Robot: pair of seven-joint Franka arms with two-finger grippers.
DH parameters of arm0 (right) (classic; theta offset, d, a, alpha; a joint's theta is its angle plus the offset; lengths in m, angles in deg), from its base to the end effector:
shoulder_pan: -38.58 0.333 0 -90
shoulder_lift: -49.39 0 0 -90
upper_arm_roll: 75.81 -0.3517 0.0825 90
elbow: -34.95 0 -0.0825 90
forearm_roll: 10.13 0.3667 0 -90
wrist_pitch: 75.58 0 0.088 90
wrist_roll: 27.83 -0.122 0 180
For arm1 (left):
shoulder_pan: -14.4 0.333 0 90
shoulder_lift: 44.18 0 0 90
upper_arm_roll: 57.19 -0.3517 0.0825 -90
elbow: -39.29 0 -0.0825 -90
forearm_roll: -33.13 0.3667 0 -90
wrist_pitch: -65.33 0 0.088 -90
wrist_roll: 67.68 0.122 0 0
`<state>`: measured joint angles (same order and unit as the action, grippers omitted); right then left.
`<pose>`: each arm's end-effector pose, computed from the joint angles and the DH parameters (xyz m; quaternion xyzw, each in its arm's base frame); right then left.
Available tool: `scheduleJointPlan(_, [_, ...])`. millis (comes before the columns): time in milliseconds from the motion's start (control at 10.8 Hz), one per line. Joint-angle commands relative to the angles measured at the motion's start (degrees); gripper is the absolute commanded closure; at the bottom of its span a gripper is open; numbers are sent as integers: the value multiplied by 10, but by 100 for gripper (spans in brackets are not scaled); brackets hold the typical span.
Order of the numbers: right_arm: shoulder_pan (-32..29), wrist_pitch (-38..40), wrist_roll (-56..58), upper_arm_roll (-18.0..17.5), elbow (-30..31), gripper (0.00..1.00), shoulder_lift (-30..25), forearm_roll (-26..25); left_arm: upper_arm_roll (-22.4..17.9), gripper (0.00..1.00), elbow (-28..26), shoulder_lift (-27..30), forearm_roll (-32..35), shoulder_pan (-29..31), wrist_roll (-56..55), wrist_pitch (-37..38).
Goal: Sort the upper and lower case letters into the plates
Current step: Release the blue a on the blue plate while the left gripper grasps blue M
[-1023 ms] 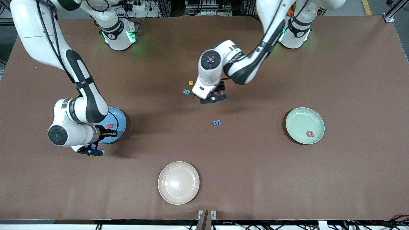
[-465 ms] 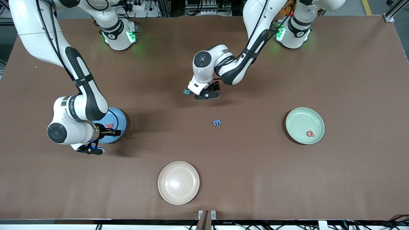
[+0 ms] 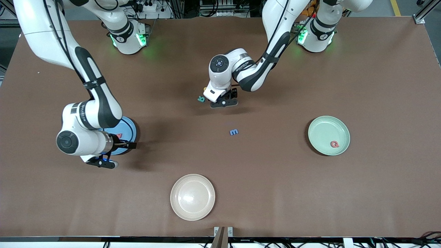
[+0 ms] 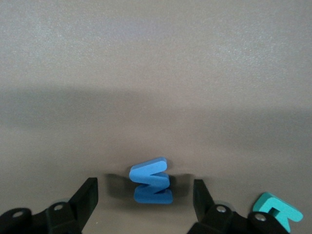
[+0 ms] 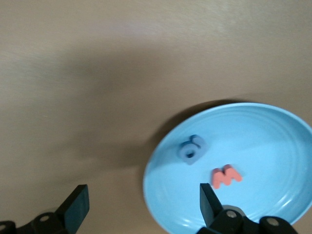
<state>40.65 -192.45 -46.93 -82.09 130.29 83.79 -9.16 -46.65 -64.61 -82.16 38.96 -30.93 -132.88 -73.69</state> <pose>0.6544 0.0885 0.2691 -0.9877 0.1037 0.1165 0.0116 0.3776 -0.5363 0.2018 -0.9977 -0.0603 0.0299 0.0039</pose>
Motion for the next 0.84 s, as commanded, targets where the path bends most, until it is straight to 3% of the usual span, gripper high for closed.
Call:
scheduleJointPlan(0, [13, 10, -40, -3, -7, 0, -7, 0, -2, 18, -13, 7, 18, -1, -14, -12])
scheduleJointPlan(465, [50, -4, -94, -3, -18, 0, 1, 1, -2, 32, -18, 0, 18, -1, -13, -27])
scheduleJointPlan(651, [60, -2, -117, -3, -30, 0, 8, 2, -2, 58, -17, -1, 18, -1, -14, -32])
scheduleJointPlan(744, [71, -3, -138, -2, -37, 0, 13, 2, -2, 80, -17, -1, 18, 1, -13, -32])
